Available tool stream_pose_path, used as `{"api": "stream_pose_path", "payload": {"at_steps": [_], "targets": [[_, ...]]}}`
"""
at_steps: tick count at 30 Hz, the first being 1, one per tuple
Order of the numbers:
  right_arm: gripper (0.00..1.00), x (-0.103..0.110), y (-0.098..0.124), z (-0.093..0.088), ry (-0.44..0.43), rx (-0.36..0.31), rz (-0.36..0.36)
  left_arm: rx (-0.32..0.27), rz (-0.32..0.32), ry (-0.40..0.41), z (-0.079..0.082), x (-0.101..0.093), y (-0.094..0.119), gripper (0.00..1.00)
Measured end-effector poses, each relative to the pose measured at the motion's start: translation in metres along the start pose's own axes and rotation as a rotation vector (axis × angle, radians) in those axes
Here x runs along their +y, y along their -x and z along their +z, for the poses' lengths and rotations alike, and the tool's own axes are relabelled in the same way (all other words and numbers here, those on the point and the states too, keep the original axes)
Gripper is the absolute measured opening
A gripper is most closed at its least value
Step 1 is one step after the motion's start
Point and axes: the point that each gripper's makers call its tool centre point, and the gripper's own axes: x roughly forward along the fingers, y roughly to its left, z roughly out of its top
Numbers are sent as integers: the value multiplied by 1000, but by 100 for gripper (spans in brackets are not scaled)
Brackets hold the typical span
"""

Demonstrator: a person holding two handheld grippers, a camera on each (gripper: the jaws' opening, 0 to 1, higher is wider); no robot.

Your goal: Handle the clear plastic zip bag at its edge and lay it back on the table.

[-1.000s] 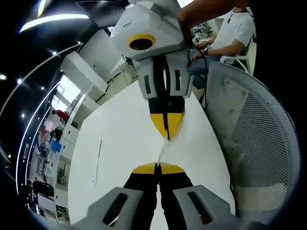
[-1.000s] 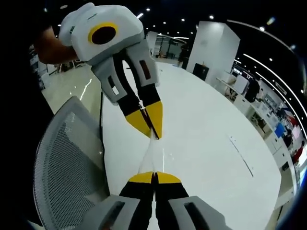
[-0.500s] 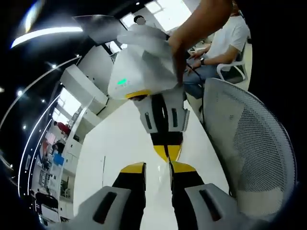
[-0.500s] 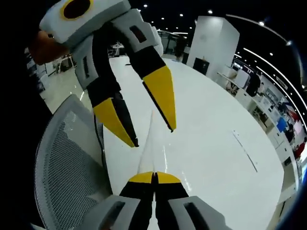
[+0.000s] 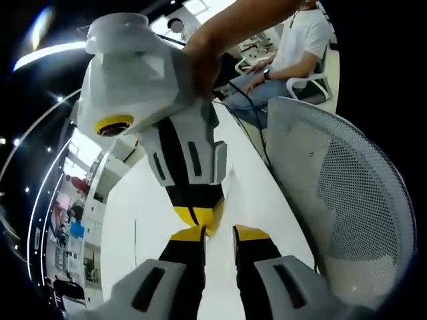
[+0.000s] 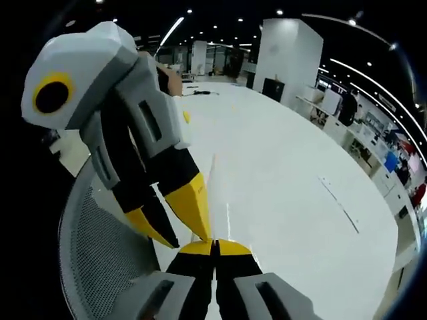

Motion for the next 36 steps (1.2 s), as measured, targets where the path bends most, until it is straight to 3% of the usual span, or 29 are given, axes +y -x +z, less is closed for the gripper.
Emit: {"api": "stream_pose_path", "payload": {"at_steps": [3,11,17,36], "targets": [[0,-4,0,-3,-13,9,-16,-3,-7,1,1,-2,1,7],[0,-4,3,7,-33,-16,-15,5,-19,15,-2,-7,-3,6],[0,-6,7,15,-31,-36,-19,35,-17,26,-12,-7,-7,1],[0,-27,11,24,-31,-65,-107,75,-4,46,-31,-11,-2,0]]}}
